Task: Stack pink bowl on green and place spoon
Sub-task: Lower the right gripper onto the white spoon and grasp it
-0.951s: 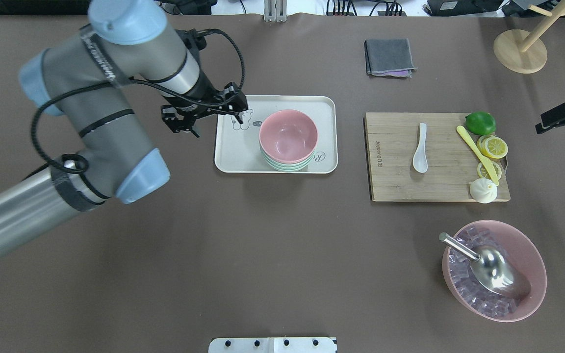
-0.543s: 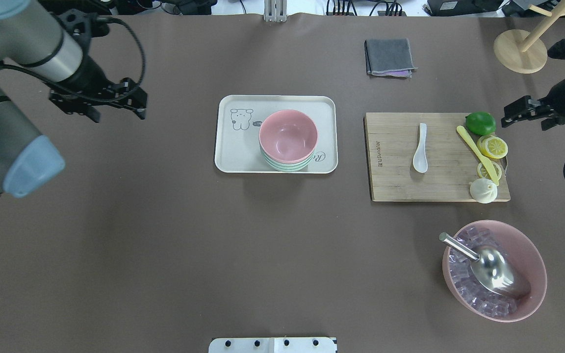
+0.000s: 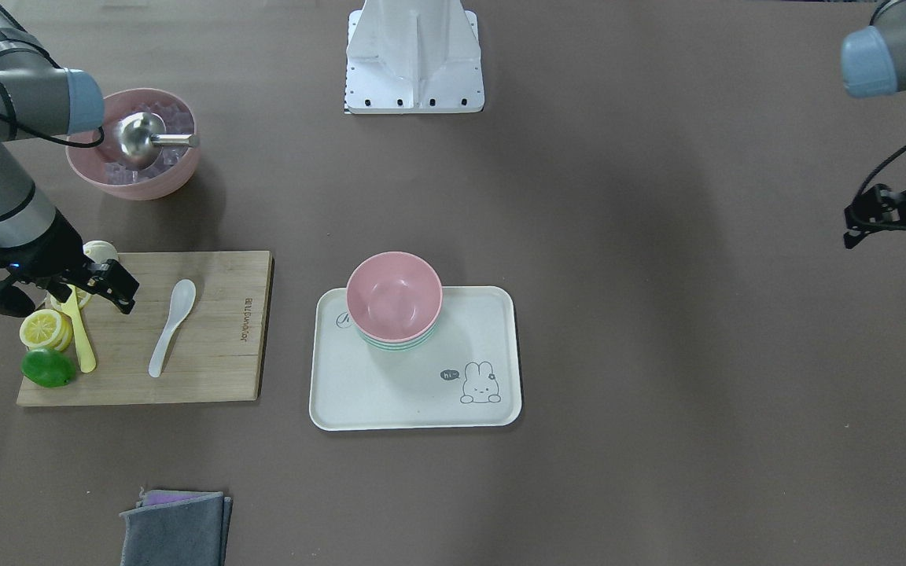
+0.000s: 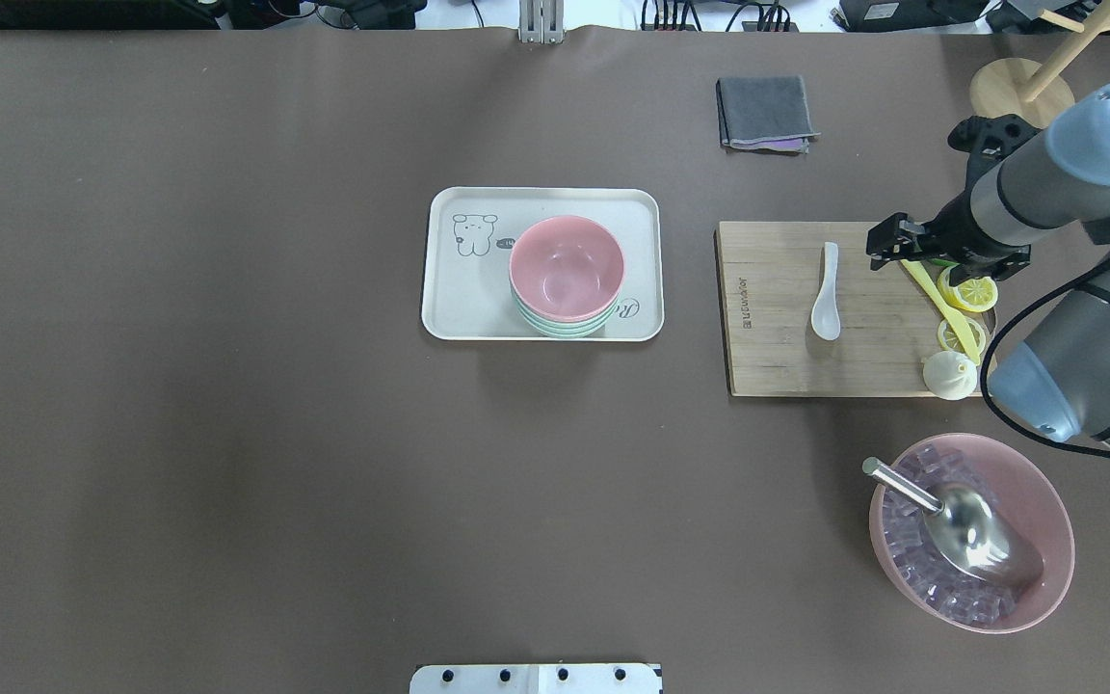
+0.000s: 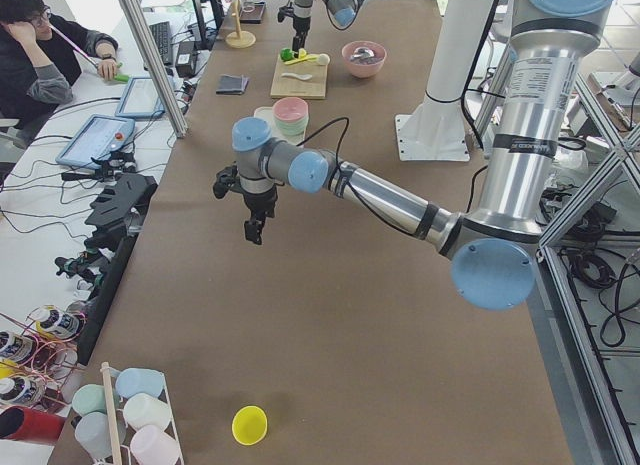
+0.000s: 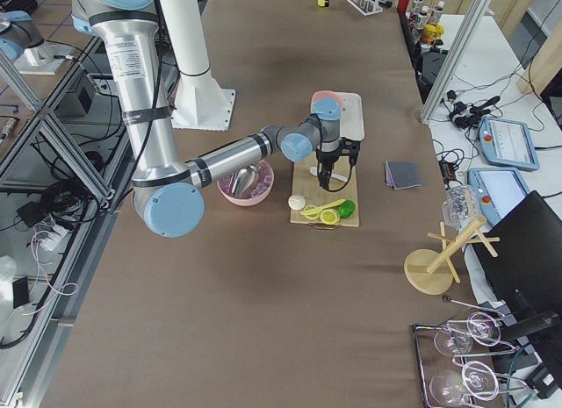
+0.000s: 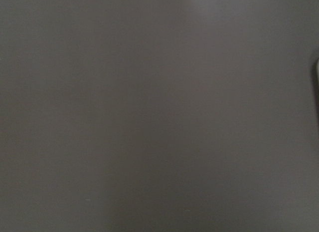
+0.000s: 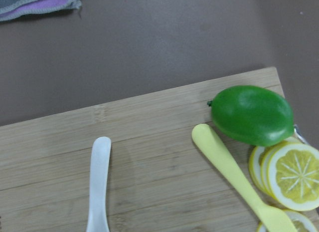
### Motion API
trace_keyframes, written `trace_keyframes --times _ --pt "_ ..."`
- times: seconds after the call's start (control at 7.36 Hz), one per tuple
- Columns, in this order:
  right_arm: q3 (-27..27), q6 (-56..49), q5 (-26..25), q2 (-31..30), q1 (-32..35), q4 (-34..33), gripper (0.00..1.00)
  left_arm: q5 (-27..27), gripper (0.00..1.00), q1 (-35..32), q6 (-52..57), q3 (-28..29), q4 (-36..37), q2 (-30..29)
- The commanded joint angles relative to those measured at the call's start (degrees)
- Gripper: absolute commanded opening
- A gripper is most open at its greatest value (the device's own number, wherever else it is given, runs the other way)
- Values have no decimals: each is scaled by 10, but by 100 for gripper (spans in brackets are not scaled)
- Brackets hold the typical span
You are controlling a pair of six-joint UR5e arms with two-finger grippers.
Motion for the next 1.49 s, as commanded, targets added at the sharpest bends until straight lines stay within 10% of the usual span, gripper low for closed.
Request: trace_keyframes --times 0.0,0.41,1.36 --pt "-19 25 -22 18 -32 -1 98 -10 98 -53 101 41 -4 24" --pt "-67 33 -47 59 -51 5 88 -10 98 -52 101 41 -6 27" --pt "-94 32 -47 78 -51 6 31 -10 98 -51 94 43 -6 25"
